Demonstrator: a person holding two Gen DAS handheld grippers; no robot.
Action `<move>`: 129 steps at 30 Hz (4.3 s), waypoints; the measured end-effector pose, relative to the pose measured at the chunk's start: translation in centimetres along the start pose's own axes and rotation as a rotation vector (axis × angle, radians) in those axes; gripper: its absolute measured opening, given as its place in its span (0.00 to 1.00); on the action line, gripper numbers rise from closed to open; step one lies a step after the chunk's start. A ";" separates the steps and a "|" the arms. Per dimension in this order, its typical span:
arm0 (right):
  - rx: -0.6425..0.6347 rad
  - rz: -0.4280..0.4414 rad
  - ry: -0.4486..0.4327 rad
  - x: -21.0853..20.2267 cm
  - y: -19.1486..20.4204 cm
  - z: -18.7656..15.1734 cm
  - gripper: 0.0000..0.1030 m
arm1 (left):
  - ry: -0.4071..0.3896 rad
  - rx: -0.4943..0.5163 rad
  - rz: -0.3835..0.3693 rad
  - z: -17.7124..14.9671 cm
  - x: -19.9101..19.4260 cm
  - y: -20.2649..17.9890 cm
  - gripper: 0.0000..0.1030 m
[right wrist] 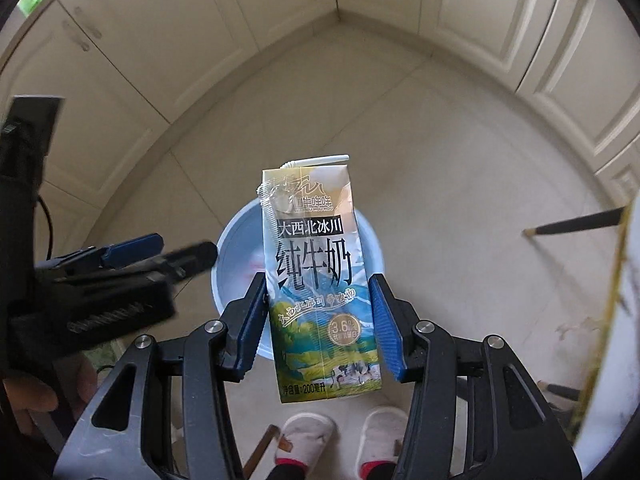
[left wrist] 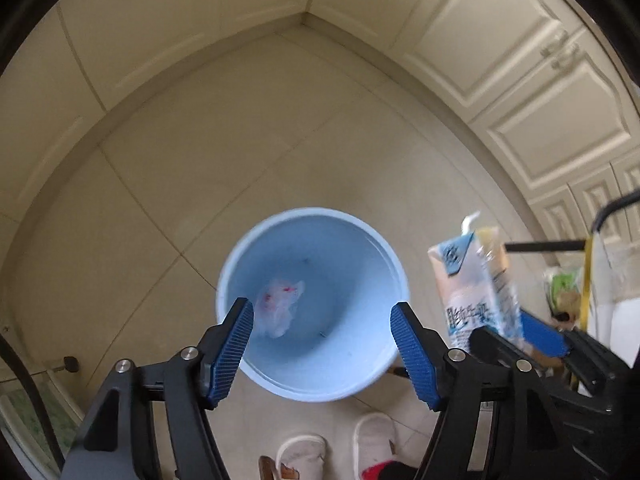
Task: Collect trash
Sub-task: 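Carry both items over the blue bin and open both tools, then raise both open tools back toward the table, then grasp a green snack wrapper with the left tool while the right tool grasps a clear plastic wrap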
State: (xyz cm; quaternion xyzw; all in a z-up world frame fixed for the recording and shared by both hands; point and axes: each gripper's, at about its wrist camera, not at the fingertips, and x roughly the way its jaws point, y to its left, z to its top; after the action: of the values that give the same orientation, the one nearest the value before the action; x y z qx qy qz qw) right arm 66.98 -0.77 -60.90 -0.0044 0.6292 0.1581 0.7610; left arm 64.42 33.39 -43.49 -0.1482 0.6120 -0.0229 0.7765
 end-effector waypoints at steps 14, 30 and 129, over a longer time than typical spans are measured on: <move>-0.090 0.016 -0.085 -3.4 3.8 -0.1 0.77 | -0.171 -0.069 0.103 1.2 -14.1 -7.3 0.69; -0.174 -0.168 -0.682 -35.3 10.2 -10.3 1.00 | -0.772 0.041 0.111 -18.0 -39.9 -25.3 0.99; 0.480 -0.379 -0.628 -43.4 -23.4 -26.6 1.00 | -0.512 0.757 -0.251 -18.7 -17.1 -53.0 0.16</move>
State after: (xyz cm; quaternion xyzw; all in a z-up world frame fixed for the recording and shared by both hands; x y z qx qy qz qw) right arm 40.47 -38.68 -29.32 0.1056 0.3745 -0.1413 0.9103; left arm 50.02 -17.31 -17.48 0.0716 0.3269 -0.3007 0.8931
